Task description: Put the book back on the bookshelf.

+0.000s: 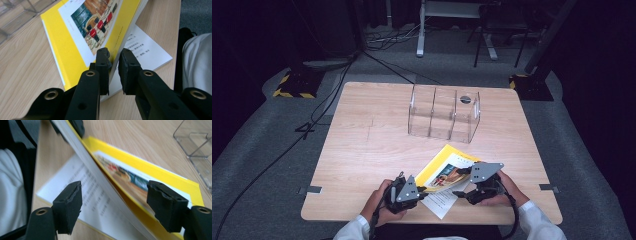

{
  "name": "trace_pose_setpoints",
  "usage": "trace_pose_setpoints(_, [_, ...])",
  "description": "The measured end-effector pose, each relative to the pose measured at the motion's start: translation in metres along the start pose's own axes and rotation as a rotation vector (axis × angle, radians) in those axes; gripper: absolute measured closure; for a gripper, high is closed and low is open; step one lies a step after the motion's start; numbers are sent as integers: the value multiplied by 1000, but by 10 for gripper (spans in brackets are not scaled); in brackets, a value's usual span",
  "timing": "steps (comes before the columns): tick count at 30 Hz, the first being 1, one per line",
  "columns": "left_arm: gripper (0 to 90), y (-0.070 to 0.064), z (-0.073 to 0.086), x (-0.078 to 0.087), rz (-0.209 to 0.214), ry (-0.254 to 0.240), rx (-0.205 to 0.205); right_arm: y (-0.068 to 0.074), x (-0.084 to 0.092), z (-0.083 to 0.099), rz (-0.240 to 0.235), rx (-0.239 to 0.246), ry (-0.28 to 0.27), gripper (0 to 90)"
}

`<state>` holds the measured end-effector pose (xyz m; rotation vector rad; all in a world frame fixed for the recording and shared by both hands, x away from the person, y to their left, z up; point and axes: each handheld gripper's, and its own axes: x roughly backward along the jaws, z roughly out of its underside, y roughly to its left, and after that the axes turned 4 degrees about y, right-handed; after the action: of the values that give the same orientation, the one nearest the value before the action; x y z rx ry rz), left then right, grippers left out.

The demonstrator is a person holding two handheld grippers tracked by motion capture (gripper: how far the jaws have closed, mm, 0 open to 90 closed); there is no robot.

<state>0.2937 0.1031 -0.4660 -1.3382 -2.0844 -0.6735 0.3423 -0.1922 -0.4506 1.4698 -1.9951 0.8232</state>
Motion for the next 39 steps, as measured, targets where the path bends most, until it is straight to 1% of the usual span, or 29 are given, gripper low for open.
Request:
trace_pose_setpoints(2, [768, 4, 6, 4, 5, 6, 5, -1, -6, 1, 47, 0, 29, 355])
trace_pose_setpoints(4, [764, 8, 11, 9, 2, 14, 8, -3, -11, 3, 81, 2, 45, 389])
trace_pose_setpoints(6, [762, 13, 15, 15, -5, 15, 17, -6, -15, 6, 110, 17, 52, 448])
trace_pose_setpoints(7, [759, 15, 17, 17, -6, 15, 21, -6, -16, 8, 126, 14, 57, 468])
trace_pose_setpoints(8, [757, 18, 19, 19, -8, 16, 29, -7, -17, 10, 139, 18, 58, 509])
trace_pose_setpoints(10, [752, 23, 24, 22, -12, 12, 45, -9, -17, 14, 142, 27, 33, 563])
trace_pose_setpoints(11, [750, 26, 26, 24, -9, 13, 45, -9, -15, 15, 144, 27, 16, 604])
trace_pose_setpoints(12, [750, 28, 27, 25, -15, 10, 47, -10, -14, 16, 147, 33, 5, 627])
trace_pose_setpoints(13, [747, 31, 29, 26, -15, 0, 66, -10, -14, 17, 149, 35, -4, 644])
trace_pose_setpoints(15, [735, 36, 31, 29, -25, -5, 79, -9, -13, 16, 152, 58, -22, 679])
trace_pose_setpoints(17, [718, 41, 34, 32, -38, -4, 98, -5, -14, 13, 165, 92, -21, 712])
trace_pose_setpoints(18, [700, 43, 35, 33, -36, -4, 114, -3, -15, 11, 172, 113, -17, 727])
trace_pose_setpoints(19, [684, 44, 36, 33, -37, -4, 121, -2, -16, 10, 175, 123, -16, 735])
trace_pose_setpoints(20, [641, 45, 37, 35, -49, -8, 130, -1, -17, 9, 179, 132, -15, 741])
trace_pose_setpoints(21, [598, 45, 38, 36, -50, -14, 137, 0, -17, 7, 180, 136, -12, 745])
trace_pose_setpoints(23, [505, 45, 38, 38, -45, -17, 138, 1, -18, 6, 180, 143, -9, 750])
trace_pose_setpoints(24, [505, 43, 36, 40, -62, -15, 135, 1, -18, 5, 180, 150, -8, 753])
trace_pose_setpoints(25, [448, 40, 33, 42, -71, -17, 132, 2, -19, 3, 181, 157, -3, 756])
trace_pose_setpoints(26, [424, 38, 30, 43, -63, -28, 127, 2, -20, 3, 180, 159, 1, 757])
trace_pose_setpoints(27, [398, 35, 27, 43, -64, -38, 130, 3, -20, 2, 181, 159, 3, 759])
trace_pose_setpoints(28, [355, 30, 22, 42, -79, -41, 127, 3, -21, 1, 180, 165, 6, 761])
trace_pose_setpoints(29, [300, 26, 18, 41, -84, -41, 116, 3, -21, 0, 182, 167, 10, 763])
trace_pose_setpoints(33, [236, 11, -2, 30, -101, -23, 80, 5, -21, -5, 184, 176, 19, 770])
trace_pose_setpoints(34, [237, 10, -5, 28, -109, -17, 73, 5, -22, -7, 184, 183, 21, 772])
trace_pose_setpoints(35, [237, 8, -9, 24, -136, -2, 74, 5, -22, -8, 183, 183, 21, 774])
trace_pose_setpoints(36, [238, 8, -11, 21, -149, -1, 72, 6, -22, -9, 183, 185, 22, 775])
trace_pose_setpoints(38, [252, 9, -12, 18, -146, -8, 78, 7, -23, -11, 180, 190, 26, 778])
trace_pose_setpoints(39, [262, 12, -12, 12, -142, -2, 97, 7, -24, -12, 178, 190, 28, 778])
